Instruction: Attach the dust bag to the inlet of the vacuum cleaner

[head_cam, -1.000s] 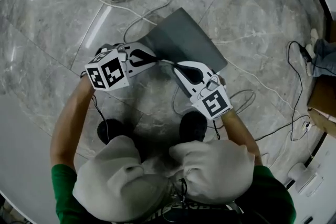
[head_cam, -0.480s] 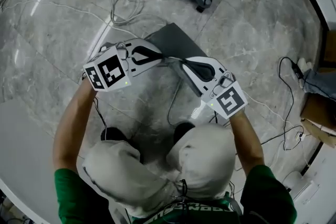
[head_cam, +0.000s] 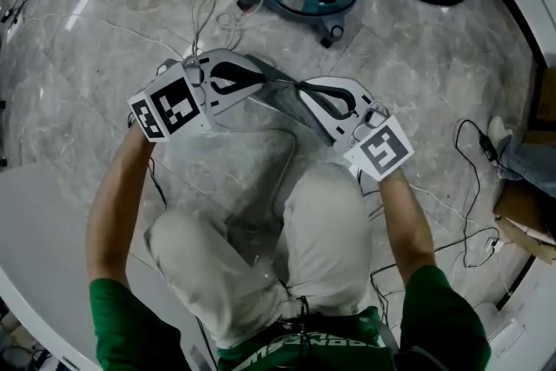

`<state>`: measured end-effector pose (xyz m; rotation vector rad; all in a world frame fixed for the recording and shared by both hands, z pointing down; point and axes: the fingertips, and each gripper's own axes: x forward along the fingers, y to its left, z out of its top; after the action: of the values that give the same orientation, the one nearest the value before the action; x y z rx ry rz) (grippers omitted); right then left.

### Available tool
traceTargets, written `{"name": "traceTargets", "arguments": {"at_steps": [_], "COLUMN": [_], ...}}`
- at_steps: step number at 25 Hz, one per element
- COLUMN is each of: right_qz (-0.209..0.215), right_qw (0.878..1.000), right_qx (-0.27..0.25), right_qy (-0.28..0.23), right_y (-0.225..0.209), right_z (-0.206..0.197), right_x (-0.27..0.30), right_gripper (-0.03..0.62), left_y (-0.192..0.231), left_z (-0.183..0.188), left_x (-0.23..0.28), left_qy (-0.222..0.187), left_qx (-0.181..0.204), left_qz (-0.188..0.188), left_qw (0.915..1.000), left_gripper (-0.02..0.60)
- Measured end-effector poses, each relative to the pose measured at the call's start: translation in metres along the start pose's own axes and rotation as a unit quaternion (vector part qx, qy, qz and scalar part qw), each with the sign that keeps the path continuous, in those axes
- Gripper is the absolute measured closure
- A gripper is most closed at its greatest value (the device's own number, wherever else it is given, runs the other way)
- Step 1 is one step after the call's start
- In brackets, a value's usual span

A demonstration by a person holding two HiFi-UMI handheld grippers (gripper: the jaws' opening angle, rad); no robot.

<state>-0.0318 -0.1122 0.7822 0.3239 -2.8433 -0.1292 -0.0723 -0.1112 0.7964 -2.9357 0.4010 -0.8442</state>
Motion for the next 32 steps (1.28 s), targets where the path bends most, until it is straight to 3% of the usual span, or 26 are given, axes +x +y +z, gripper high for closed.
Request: {"name": "traceTargets", "arguments": {"at_steps": [8, 14, 32], "right_qz": [0.0, -0.023, -0.082], "right_qw": [0.999, 0.999, 0.996], "right_qx": [0.028, 0.006, 0.04], "right_qy": [-0.038, -0.03, -0.019], "right_y": [-0.036, -0.058, -0.145], "right_z": [0.043, 0.061, 0.024], "right_x": [-0.02, -0.026, -0.009], "right_gripper": [0.58, 0.58, 0.58], "left_y": [0.03, 0.053, 0.137], "left_z": [0.053, 0.076, 0.062], "left_x": [-0.01, -0.013, 0.032], "left_qy": [0.023, 0.03, 0.074], "left_qx": [0.011, 0.042, 0.049], "left_qz": [0.016, 0.01, 0.018], "left_qw": [0.9995, 0.9986, 0.9959], "left_gripper": [0.571, 0.571, 0.569]}}
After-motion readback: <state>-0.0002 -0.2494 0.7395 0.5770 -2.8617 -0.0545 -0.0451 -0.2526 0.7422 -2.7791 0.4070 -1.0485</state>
